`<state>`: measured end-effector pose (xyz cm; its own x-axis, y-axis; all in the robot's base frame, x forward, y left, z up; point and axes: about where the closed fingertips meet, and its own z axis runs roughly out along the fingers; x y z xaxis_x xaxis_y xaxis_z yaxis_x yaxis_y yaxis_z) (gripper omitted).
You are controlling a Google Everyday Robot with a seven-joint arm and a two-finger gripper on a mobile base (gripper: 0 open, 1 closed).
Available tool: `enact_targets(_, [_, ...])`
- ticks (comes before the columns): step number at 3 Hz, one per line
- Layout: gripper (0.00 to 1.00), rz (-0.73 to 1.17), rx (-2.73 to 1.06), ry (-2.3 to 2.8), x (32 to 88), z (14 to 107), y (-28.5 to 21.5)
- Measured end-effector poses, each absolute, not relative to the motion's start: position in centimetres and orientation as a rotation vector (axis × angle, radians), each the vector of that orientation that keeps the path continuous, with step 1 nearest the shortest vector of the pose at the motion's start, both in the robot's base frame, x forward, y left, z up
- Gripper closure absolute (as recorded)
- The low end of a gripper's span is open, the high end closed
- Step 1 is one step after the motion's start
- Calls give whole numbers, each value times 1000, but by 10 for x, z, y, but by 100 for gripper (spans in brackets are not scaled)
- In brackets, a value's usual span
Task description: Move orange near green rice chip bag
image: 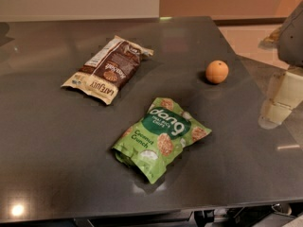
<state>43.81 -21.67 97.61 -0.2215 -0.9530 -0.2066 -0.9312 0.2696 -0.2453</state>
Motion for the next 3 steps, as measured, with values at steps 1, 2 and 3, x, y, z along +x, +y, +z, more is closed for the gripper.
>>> enact_targets(1, [0,-98,-1725,2232,438,976,-217])
enact_targets(2, [0,-92,-1753,2234,449,978,-220])
enact_targets(3, [0,-80,-1757,2243,478,977,-228])
